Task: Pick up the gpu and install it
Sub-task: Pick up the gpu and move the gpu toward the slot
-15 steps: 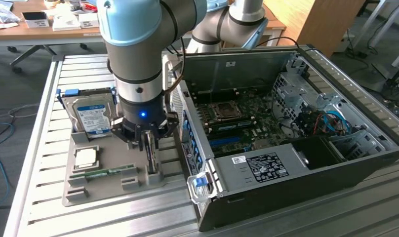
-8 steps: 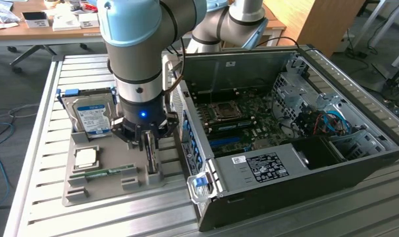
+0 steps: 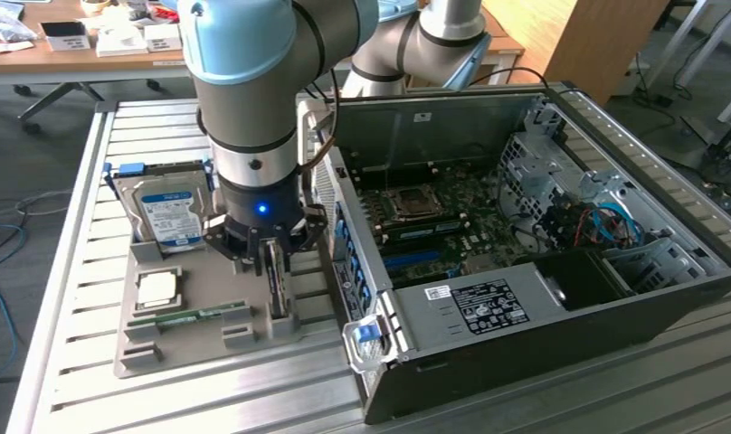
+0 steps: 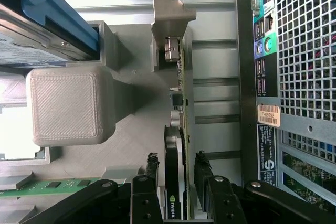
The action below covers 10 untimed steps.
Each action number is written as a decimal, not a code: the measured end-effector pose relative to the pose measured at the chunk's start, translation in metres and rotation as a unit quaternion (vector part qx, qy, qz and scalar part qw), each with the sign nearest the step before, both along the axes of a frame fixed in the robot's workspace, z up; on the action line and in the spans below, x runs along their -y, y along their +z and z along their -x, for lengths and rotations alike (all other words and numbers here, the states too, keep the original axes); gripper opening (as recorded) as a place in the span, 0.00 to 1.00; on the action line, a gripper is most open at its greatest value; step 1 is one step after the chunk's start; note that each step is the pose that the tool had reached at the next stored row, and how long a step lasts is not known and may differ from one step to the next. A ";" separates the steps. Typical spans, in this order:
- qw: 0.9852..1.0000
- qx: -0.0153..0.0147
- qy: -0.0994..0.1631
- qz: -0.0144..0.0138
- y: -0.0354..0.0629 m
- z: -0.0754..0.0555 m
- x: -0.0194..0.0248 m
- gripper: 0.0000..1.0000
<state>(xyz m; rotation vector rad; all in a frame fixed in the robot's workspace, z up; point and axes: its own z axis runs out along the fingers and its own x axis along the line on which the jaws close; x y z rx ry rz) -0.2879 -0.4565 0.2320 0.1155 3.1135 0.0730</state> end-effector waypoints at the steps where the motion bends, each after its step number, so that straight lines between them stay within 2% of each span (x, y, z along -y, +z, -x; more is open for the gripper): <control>1: 1.000 0.000 0.000 0.000 0.0000 0.000 0.0000 0.42; 10: 1.000 0.000 0.000 0.000 0.0000 0.000 0.0000 0.40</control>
